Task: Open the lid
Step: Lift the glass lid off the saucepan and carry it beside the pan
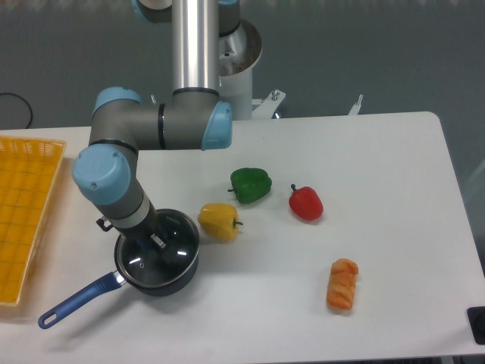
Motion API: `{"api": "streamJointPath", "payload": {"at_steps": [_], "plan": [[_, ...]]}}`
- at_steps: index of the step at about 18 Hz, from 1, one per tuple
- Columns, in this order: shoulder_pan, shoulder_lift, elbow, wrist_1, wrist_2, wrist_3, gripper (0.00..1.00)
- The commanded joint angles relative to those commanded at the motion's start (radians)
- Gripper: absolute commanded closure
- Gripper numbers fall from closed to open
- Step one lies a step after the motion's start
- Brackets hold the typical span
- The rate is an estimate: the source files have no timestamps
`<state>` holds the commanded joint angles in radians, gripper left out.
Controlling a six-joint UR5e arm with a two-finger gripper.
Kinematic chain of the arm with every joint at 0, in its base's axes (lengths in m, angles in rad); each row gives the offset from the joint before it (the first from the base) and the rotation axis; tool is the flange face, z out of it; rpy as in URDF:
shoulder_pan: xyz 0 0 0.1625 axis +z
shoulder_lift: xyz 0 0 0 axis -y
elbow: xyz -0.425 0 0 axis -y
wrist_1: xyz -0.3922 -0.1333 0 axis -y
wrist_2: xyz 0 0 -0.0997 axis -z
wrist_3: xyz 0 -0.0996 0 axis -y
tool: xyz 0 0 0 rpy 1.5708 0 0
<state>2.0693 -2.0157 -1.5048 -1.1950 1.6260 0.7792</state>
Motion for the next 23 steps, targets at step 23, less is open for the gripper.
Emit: {"api": "streamJointPath", "payload": {"at_steps": [23], "plan": [[0.344,0.074,-0.006,-0.192,-0.041,0.388,0.41]]}}
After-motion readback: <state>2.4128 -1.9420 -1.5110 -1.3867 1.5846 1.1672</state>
